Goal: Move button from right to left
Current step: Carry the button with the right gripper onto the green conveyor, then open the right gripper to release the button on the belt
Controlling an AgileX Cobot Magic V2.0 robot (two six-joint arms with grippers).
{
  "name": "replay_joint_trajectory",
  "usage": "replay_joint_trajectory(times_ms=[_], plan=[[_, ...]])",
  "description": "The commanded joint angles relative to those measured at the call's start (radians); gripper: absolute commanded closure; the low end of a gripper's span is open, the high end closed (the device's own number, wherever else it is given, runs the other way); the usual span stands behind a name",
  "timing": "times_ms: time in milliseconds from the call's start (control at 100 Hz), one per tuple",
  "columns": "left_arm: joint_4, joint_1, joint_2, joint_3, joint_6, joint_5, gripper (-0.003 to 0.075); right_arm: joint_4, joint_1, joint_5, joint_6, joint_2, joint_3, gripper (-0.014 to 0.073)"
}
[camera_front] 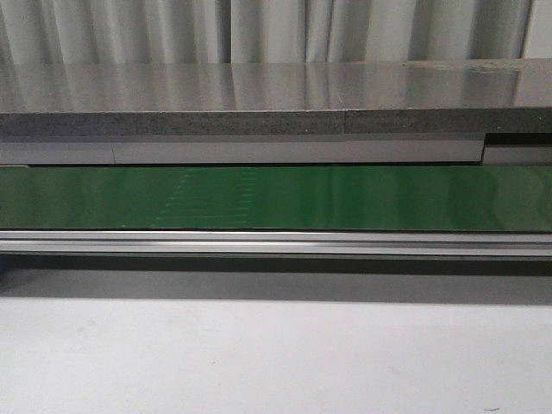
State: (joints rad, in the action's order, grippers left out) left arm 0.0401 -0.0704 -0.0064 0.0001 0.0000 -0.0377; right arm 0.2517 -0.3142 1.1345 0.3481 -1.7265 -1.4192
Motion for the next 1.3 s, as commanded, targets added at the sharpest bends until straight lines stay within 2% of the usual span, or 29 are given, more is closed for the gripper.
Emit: replay_joint_trajectory(times_ms=[0, 20, 170, 310, 510, 960, 1290], plan=[[0.002, -0.007, -0.030, 0.045, 0.000, 0.082, 0.0740, 0.011, -0.003, 0.008, -0.005, 0.090, -0.023, 0.0293], [0.002, -0.007, -0.030, 0.045, 0.000, 0.082, 0.0740, 0.011, -0.003, 0.008, -0.005, 0.102, -0.023, 0.0359], [0.002, -0.007, -0.030, 0.045, 0.000, 0.082, 0.0740, 0.026, -0.003, 0.008, -0.005, 0.187, -0.022, 0.0668], [0.002, -0.007, -0.030, 0.045, 0.000, 0.082, 0.0740, 0.095, -0.003, -0.045, -0.005, 0.285, 0.008, 0.0652], [0.002, -0.007, -0.030, 0.045, 0.000, 0.082, 0.0740, 0.202, 0.010, -0.197, 0.016, 0.457, 0.137, 0.0652], [0.002, -0.007, -0.030, 0.045, 0.000, 0.082, 0.0740, 0.195, 0.272, -0.521, 0.024, 0.809, 0.480, 0.0652], [0.002, -0.007, -0.030, 0.045, 0.000, 0.082, 0.0740, 0.196, 0.294, -0.659, 0.024, 1.064, 0.716, 0.0652]])
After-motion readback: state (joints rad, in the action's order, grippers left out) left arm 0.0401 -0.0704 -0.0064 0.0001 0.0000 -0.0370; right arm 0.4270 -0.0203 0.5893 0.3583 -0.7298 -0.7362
